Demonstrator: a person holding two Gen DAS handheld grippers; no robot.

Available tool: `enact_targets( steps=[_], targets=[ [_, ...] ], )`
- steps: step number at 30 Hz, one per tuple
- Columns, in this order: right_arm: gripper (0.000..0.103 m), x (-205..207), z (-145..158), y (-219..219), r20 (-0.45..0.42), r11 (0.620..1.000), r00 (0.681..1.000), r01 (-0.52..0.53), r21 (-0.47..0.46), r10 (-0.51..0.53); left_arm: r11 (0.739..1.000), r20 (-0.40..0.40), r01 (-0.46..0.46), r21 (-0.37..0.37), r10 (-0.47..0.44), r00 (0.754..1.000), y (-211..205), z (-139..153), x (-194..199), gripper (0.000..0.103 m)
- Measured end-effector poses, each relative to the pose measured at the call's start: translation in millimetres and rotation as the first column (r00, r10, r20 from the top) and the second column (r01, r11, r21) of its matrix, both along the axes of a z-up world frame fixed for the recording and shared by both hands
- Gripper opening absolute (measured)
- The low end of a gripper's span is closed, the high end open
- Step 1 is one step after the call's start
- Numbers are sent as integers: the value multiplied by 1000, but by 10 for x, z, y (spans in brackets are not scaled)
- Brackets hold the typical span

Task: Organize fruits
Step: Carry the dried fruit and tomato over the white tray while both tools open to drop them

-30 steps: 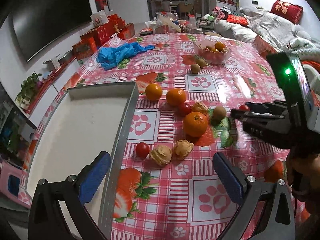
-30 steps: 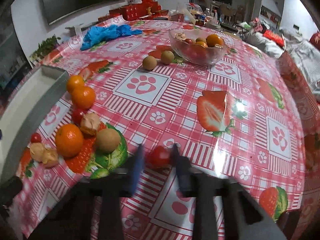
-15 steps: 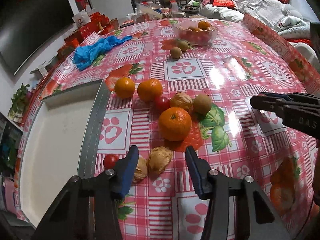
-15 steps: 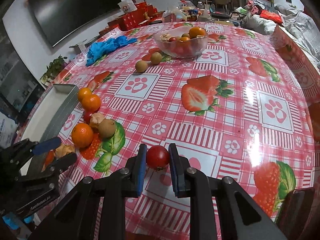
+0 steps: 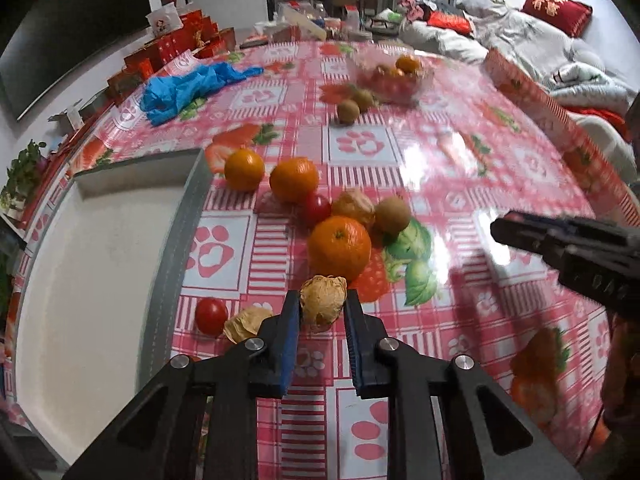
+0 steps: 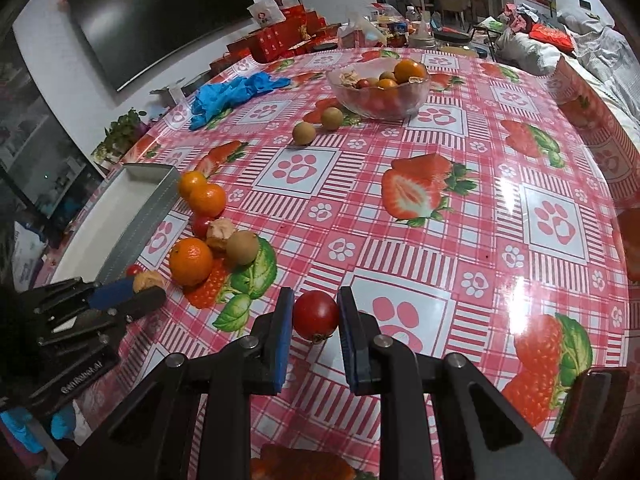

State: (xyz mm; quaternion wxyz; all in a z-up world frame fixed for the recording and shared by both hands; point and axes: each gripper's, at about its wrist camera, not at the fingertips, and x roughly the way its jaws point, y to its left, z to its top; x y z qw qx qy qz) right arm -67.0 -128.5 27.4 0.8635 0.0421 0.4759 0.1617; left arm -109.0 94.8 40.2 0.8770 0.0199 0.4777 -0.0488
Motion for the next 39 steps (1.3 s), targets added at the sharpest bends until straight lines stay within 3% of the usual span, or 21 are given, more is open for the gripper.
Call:
enact_targets(
  steps=[10,19,30,39],
  targets=[
    [24,-97,104,121,13,1000,1000,-22,-18,22,1000,75,-9,-19,10,997,68,278,-163,23],
    [24,-147,242,433,15,997,997,-71,-23,72,995,111,-92,-45,96,989,463,405,-291,23],
    [24,-135,435,1270,13,980,980,-200,-24,200,967,136,-254,-34,256,957,1201,370,-488,23],
    [24,-166,407,2185,-15,938,939,-345,-32,344,932,118,-363,-9,361,925,1720,170,-570,23]
  ],
)
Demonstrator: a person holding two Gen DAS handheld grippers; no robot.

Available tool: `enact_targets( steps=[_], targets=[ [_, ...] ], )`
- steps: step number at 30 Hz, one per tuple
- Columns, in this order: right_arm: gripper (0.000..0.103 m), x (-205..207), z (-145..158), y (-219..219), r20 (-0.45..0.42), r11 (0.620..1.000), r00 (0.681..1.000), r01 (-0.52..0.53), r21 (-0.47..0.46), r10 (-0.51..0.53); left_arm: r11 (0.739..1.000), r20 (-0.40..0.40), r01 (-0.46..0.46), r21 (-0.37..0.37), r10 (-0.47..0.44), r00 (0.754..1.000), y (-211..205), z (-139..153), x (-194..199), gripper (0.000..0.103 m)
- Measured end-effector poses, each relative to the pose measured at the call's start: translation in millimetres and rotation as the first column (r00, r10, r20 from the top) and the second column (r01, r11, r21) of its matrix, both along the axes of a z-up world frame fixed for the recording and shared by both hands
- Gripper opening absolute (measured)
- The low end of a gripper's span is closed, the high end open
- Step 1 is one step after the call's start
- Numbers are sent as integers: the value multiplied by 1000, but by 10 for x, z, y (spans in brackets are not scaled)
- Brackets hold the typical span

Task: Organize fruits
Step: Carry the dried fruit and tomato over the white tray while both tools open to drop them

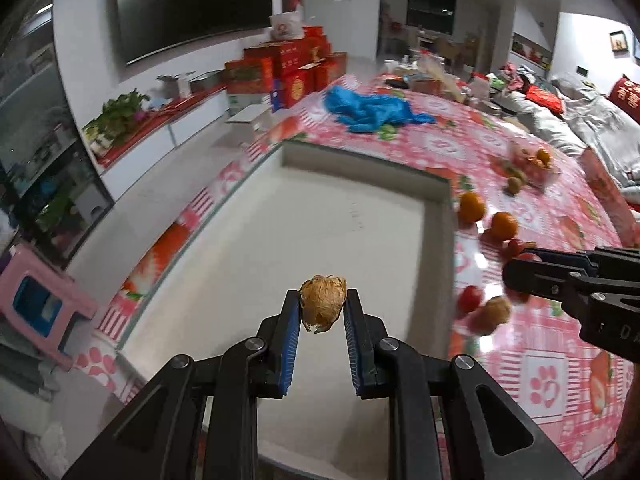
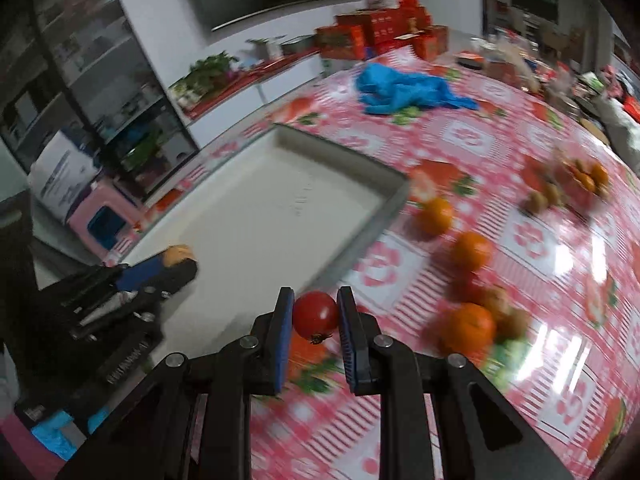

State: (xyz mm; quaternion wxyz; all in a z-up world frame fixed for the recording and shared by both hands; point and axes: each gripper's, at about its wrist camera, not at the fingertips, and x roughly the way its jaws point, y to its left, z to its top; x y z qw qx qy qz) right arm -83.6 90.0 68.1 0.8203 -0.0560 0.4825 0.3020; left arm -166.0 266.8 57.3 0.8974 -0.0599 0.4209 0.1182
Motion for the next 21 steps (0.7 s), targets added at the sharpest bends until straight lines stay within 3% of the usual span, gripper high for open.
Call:
enact_targets(
  steps=[8,21],
  targets=[
    [24,70,-178,442,-64,999,997,-46,1,46,999,-26,-46,-12,46,999,216,-161,-35,23],
    [25,102,-341,530,-105,998,993,-49,-27,46,999,-52,-44,-7,44,998,188,-278,19,23]
  ],
)
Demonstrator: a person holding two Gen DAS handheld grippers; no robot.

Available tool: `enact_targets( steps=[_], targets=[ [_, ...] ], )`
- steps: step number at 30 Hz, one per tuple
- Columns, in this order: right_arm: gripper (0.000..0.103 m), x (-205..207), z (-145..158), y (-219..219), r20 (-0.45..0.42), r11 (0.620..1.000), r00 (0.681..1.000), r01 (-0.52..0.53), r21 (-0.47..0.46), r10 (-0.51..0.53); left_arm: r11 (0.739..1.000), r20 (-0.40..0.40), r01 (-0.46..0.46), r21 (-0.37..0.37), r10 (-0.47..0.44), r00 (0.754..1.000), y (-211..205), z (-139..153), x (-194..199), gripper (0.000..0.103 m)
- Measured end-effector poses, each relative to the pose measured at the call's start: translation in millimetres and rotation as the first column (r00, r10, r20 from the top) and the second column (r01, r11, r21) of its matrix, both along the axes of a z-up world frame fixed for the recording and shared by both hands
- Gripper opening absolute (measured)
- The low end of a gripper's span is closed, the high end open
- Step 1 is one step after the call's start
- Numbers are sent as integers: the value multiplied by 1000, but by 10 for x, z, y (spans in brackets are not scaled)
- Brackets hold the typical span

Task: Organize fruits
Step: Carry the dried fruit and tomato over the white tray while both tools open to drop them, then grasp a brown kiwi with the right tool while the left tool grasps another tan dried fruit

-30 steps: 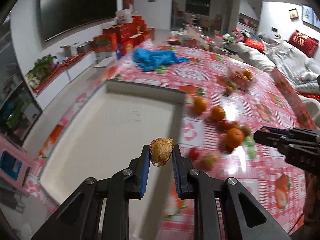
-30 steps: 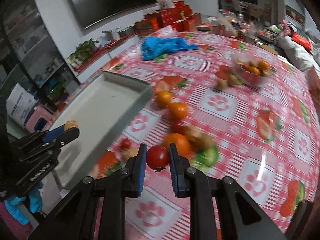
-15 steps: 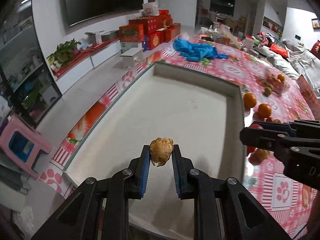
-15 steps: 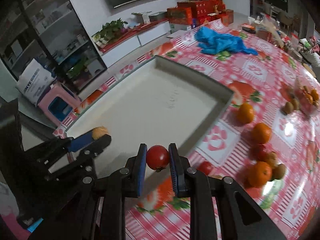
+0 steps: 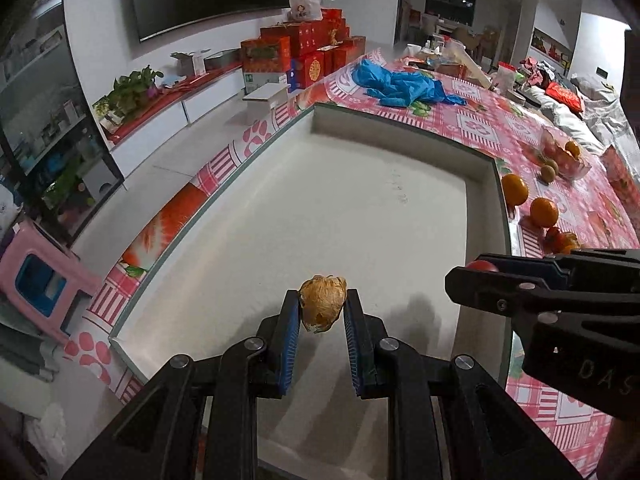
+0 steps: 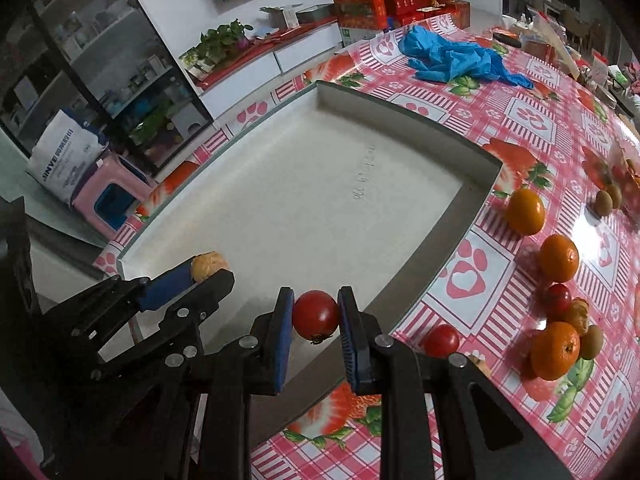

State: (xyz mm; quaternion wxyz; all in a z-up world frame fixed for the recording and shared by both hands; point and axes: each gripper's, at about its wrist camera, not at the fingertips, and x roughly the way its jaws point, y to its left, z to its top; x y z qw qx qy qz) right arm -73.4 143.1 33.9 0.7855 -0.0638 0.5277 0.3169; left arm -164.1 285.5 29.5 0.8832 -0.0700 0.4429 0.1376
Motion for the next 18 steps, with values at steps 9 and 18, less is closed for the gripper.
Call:
enact_targets(
  steps=[9,18],
  targets=[
    [75,-29,53,-17,22,1000,1000,3,4,-3,999,-5,-12,34,13,1000,-31,-21,-51,95],
    [92,20,137,-335,38,997,997,72,24,-73,997,51,20,75,-24,998,-208,174,-97,95]
  ],
)
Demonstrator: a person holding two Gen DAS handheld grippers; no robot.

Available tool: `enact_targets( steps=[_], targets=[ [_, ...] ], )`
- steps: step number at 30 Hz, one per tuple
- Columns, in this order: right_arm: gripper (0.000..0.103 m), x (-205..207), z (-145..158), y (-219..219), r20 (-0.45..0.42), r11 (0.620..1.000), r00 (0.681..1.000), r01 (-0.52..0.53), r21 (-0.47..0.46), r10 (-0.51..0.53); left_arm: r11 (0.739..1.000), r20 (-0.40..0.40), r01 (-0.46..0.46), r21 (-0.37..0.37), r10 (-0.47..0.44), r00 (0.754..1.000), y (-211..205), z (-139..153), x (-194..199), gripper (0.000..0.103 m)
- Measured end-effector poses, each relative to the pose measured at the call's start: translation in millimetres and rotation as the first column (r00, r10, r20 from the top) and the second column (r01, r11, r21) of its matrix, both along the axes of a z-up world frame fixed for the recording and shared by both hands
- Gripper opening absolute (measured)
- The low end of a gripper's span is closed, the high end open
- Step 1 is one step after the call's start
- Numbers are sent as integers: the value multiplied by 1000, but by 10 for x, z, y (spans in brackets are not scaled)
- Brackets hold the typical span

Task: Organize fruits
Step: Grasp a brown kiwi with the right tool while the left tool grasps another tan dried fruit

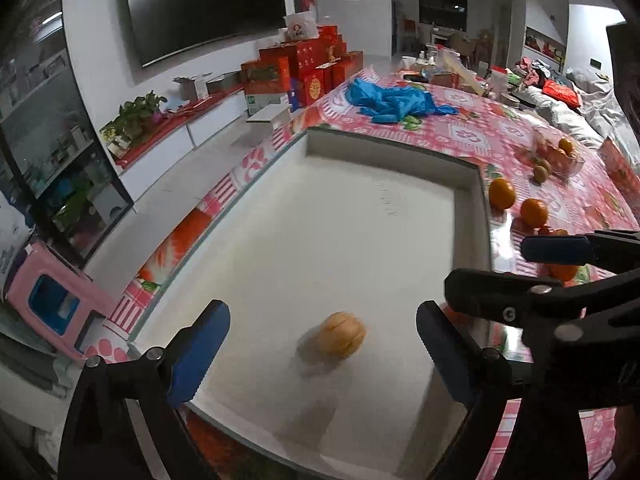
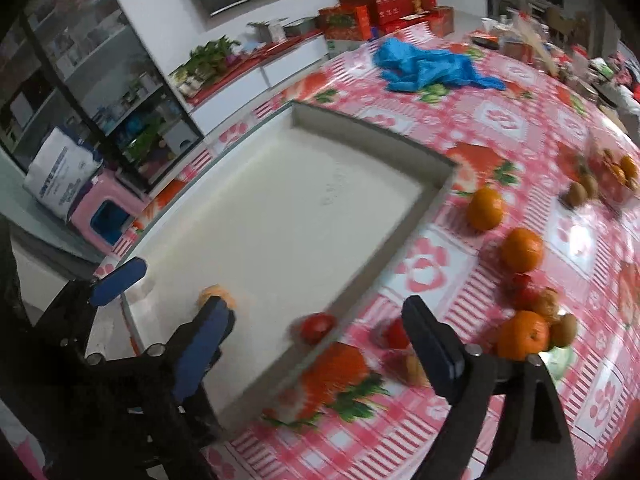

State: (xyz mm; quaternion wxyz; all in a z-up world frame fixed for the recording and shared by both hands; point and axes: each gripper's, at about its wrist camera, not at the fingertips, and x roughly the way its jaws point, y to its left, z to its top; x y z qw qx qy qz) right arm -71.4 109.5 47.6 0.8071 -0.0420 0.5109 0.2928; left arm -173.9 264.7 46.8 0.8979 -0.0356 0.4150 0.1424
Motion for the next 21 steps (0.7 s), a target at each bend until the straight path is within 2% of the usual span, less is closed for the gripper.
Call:
enact_targets(
  steps=[6,12,21],
  targets=[
    [93,74,35,-552,16,994,994,112,3,-112,997,7,78,14,-78,997,-344,100,67,95],
    [93,125,-103,-1205,-3,968,968,250,-25,-251,982,11,184,33,-184,983,-811,181,98,95],
    [93,125,-299,-1815,2,932,936,352,-85,-353,957,-57,289,-3,-288,956,-1350,36,149,95]
  ],
)
